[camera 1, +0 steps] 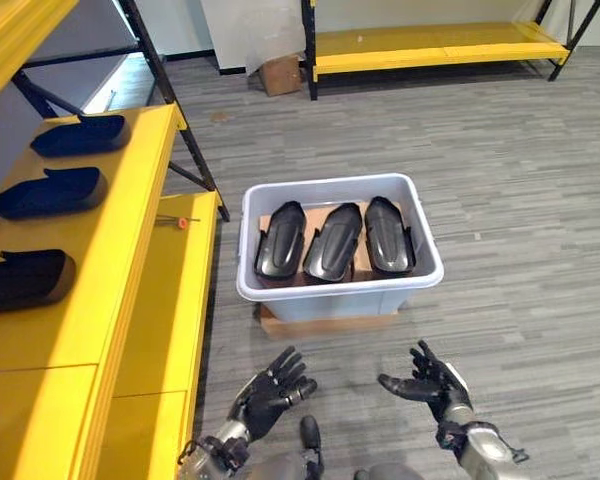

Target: Move parts from the plastic box to the shelf.

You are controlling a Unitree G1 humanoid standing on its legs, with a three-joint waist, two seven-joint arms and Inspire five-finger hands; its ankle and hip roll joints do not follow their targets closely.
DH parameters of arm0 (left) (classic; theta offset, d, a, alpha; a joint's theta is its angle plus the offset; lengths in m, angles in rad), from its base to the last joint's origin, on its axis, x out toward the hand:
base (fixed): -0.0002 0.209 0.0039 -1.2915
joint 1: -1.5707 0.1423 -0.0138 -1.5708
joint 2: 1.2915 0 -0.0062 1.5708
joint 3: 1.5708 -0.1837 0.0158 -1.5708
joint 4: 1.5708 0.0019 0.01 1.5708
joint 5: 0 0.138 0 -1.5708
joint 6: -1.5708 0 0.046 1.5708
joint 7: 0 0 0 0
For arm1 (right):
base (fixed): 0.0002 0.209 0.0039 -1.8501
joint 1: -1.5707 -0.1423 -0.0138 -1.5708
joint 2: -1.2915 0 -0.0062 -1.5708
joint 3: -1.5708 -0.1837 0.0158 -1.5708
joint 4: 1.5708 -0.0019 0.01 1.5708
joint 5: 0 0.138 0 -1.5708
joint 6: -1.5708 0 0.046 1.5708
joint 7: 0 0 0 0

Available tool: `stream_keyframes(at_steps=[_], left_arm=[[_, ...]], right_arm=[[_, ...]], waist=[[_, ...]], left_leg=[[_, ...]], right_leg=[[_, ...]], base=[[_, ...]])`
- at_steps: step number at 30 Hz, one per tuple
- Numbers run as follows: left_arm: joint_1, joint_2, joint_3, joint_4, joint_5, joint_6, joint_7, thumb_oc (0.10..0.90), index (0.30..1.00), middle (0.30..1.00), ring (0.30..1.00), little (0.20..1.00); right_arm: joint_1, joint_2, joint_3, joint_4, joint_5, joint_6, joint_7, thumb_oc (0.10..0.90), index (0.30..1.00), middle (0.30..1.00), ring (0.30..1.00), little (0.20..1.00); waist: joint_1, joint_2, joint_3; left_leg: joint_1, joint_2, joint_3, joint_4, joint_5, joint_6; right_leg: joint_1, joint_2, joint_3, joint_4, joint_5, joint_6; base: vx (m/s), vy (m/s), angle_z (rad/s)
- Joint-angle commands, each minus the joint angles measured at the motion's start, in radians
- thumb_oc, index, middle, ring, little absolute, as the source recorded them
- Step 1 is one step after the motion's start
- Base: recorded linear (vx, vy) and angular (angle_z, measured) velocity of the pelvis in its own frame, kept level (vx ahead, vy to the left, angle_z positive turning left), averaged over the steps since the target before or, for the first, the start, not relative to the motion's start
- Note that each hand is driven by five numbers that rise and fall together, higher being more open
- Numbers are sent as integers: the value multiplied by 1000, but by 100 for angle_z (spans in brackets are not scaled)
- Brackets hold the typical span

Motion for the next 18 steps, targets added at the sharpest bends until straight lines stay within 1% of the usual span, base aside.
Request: stream_keyframes(at_steps=[1, 2, 3, 4, 5, 6, 9, 10, 11, 12, 13, 15, 16, 17, 18], left_arm=[[14, 13, 4, -80, 11, -78, 43, 900, 1000, 1000, 1000, 1000], [5, 18, 13, -82, 15, -95, 74, 900, 1000, 1000, 1000, 1000], [2, 19, 18, -78, 9, -114, 91, 900, 1000, 1000, 1000, 1000], [4, 21, 33, -73, 8, -108, 113, 900, 1000, 1000, 1000, 1000], [7, 20, 38, -71, 14, -108, 121, 900, 1000, 1000, 1000, 1000], [15, 23, 42, -88, 16, -109, 127, 900, 1000, 1000, 1000, 1000], [16, 23, 42, -88, 16, -109, 127, 900, 1000, 1000, 1000, 1000], [31, 36, 48, -132, 12, -106, 132, 900, 1000, 1000, 1000, 1000], [22, 49, 50, -154, 13, -113, 136, 900, 1000, 1000, 1000, 1000], [22, 49, 50, -154, 13, -113, 136, 900, 1000, 1000, 1000, 1000], [16, 60, 53, -167, 16, -134, 131, 900, 1000, 1000, 1000, 1000], [27, 71, 57, -173, 19, -155, 131, 900, 1000, 1000, 1000, 1000], [59, 79, 68, -203, 42, -176, 140, 900, 1000, 1000, 1000, 1000], [70, 76, 74, -209, 48, -182, 153, 900, 1000, 1000, 1000, 1000], [70, 76, 73, -209, 48, -181, 153, 900, 1000, 1000, 1000, 1000]], right_arm=[[14, -49, -31, -78, -28, -81, -53, 900, 1000, 1000, 1000, 1000], [7, -45, -30, -65, -39, -82, -77, 900, 1000, 1000, 1000, 1000], [1, -42, -33, -52, -50, -84, -86, 900, 1000, 1000, 1000, 1000], [-9, -37, -36, -34, -57, -94, -101, 900, 1000, 1000, 1000, 1000], [-12, -35, -37, -28, -53, -100, -106, 900, 1000, 1000, 1000, 1000], [-15, -35, -39, -23, -46, -109, -101, 900, 1000, 1000, 1000, 1000], [-15, -35, -39, -23, -46, -109, -101, 900, 1000, 1000, 1000, 1000], [-10, -44, -51, -37, -39, -99, -73, 900, 1000, 1000, 1000, 1000], [-20, -45, -45, -46, -32, -77, -47, 900, 1000, 1000, 1000, 1000], [-20, -45, -45, -46, -32, -77, -47, 900, 1000, 1000, 1000, 1000], [-36, -49, -29, -46, -38, -61, -26, 900, 1000, 1000, 1000, 1000], [-50, -48, -7, -37, -64, -41, -3, 900, 1000, 1000, 1000, 1000], [-17, -56, -2, -57, -90, -26, -9, 900, 1000, 1000, 1000, 1000], [3, -65, -7, -61, -89, -30, -12, 900, 1000, 1000, 1000, 1000], [4, -66, -7, -62, -89, -30, -12, 900, 1000, 1000, 1000, 1000]], waist=[[-2, 11, -114], [-4, 7, -119], [-7, 5, -119], [-4, -1, -115], [-1, 2, -113], [5, 3, -102], [4, 0, -99], [6, 2, -82], [7, -10, -77], [7, -9, -76], [10, -18, -71], [14, -27, -66], [14, -36, -64], [17, -40, -69], [17, -40, -69]], left_leg=[[-72, 86, 14, 125, -166, -68], [-60, 80, 26, 120, -177, -55], [-49, 77, 35, 119, -187, -45], [-28, 72, 48, 117, -204, -27], [-20, 76, 53, 116, -208, -21], [1, 77, 55, 108, -213, -17], [4, 74, 54, 107, -214, -16], [49, 88, 43, 69, -201, -40], [53, 91, 35, 61, -202, -50], [54, 91, 35, 61, -203, -50], [59, 98, 36, 54, -206, -60], [84, 114, 42, 39, -203, -72], [108, 137, 32, 12, -196, -83], [109, 145, 26, 5, -190, -92], [109, 145, 26, 5, -189, -92]], right_leg=[[-76, 14, -45, -1, 68, 15], [-101, 3, -56, 56, 94, 30], [-117, -4, -63, 103, 115, 37], [-162, -26, -83, 234, 167, 61], [-195, -33, -94, 297, 193, 70], [-254, -54, -115, 352, 216, 74], [-251, -58, -116, 357, 212, 75], [-269, -75, -130, 138, 209, 74], [-278, -93, -113, -4, 250, 92], [-275, -92, -114, -7, 251, 92], [-281, -108, -106, -86, 292, 113], [-293, -120, -91, -129, 346, 138], [-290, -106, -81, -149, 340, 144], [-279, -106, -92, -165, 337, 141], [-279, -106, -93, -166, 337, 141]], base=[[81, 146, 6], [103, 169, 2], [133, 208, -4], [108, 146, -7], [91, 103, -29], [48, 38, -22], [33, -49, -9], [85, -282, 10], [85, -283, 12], [4, -262, 8], [21, -217, 15], [85, -381, 15], [98, -475, 17], [63, -384, 21], [13, -98, 38]])
